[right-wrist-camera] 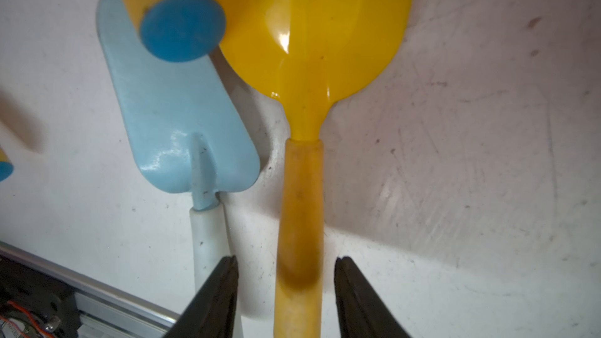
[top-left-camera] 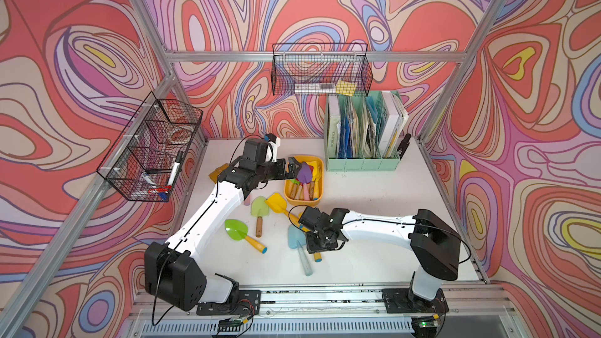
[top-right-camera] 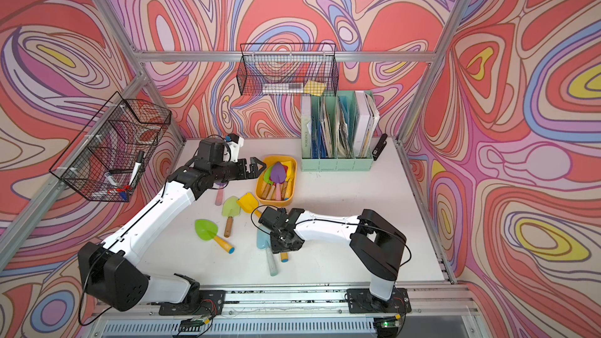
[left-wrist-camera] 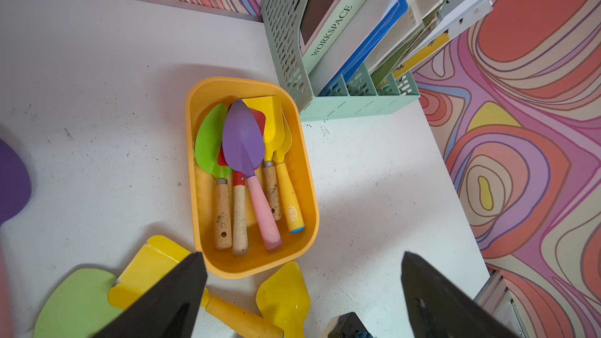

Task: Put the shovel into the storage box
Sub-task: Pick up the shovel from the center of the board.

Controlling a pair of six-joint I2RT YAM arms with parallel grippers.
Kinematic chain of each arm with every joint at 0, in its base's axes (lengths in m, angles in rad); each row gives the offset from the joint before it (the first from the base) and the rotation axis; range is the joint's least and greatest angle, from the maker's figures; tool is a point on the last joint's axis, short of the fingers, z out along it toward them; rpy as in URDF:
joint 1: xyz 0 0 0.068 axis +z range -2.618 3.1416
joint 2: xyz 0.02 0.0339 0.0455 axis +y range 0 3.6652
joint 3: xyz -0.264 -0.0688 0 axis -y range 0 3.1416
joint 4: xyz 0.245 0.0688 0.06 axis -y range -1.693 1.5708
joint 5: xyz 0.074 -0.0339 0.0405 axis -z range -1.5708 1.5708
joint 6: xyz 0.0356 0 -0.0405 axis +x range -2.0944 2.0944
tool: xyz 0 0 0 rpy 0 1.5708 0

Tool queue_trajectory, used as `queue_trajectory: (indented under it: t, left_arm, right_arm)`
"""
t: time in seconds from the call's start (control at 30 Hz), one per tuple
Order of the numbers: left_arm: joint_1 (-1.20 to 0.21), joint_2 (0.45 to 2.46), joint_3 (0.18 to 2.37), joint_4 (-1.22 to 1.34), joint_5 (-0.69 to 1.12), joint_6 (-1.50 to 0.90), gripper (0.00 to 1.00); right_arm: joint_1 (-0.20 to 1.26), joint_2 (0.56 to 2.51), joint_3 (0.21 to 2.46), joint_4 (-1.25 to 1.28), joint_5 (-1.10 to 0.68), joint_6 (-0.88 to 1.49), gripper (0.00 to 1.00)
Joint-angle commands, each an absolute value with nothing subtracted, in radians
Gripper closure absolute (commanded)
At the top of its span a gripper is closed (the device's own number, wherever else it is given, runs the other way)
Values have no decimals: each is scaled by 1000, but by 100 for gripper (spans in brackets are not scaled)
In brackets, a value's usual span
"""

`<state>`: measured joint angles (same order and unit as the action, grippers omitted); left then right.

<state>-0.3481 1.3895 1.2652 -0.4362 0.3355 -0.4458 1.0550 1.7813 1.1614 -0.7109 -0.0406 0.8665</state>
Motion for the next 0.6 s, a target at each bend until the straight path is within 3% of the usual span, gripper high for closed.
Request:
queue_trajectory:
  t: [0.0,0.2,0.57]
  left_arm:
    - [-351,1357,1236,-468,324,-452,1]
    - [-350,1341,1226,-469,325,-451,1]
    - [-350,1324,1218,-472,343,-475,1]
  right_arm:
    - [1064,1803,1177,-739,0,895,51]
    - [1068,1820,1178,-738,4,900,54]
    - [1072,1837,1175,-750,22,911,76]
